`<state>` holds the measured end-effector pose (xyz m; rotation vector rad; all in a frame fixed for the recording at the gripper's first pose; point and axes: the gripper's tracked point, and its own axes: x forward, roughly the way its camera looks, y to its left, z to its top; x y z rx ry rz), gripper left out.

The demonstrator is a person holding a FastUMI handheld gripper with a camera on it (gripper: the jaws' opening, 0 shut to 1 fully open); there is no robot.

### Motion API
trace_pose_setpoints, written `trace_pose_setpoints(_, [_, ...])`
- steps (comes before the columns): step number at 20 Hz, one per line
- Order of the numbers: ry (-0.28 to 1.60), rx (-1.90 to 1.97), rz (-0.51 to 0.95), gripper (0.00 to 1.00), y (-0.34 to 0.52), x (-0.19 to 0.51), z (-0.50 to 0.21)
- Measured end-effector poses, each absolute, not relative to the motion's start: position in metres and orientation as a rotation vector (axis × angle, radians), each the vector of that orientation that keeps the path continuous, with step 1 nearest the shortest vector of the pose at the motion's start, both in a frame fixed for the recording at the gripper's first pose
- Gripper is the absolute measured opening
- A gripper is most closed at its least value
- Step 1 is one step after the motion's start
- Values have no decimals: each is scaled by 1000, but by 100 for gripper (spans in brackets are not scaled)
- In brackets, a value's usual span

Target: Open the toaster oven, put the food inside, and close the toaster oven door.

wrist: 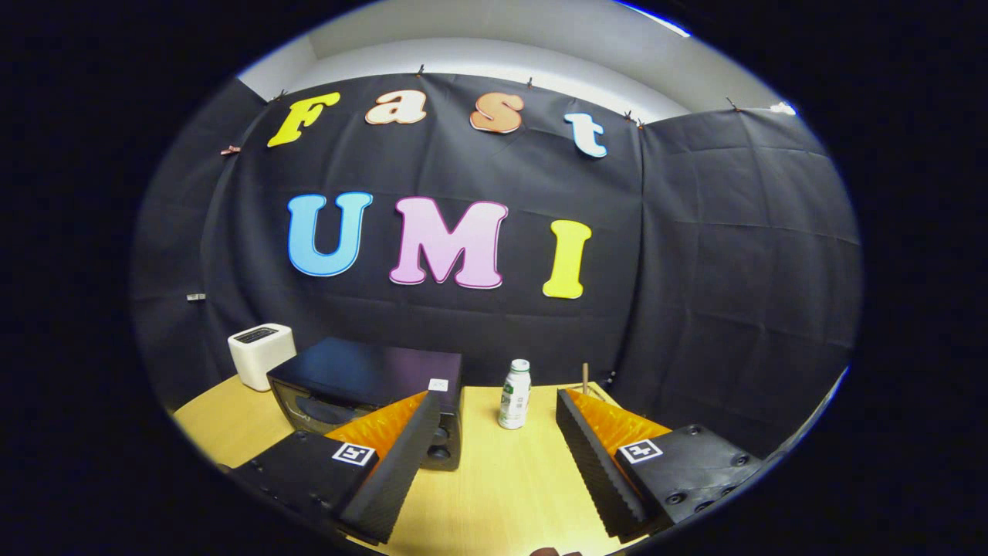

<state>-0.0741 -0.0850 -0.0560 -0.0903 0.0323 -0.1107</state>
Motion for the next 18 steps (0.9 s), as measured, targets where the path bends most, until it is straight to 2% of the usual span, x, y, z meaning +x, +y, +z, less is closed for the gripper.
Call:
trace_pose_setpoints(7, [-17, -19, -147, 98, -101, -73, -33])
trace_pose_setpoints(18, [-15, 18, -57, 98, -56, -35, -22])
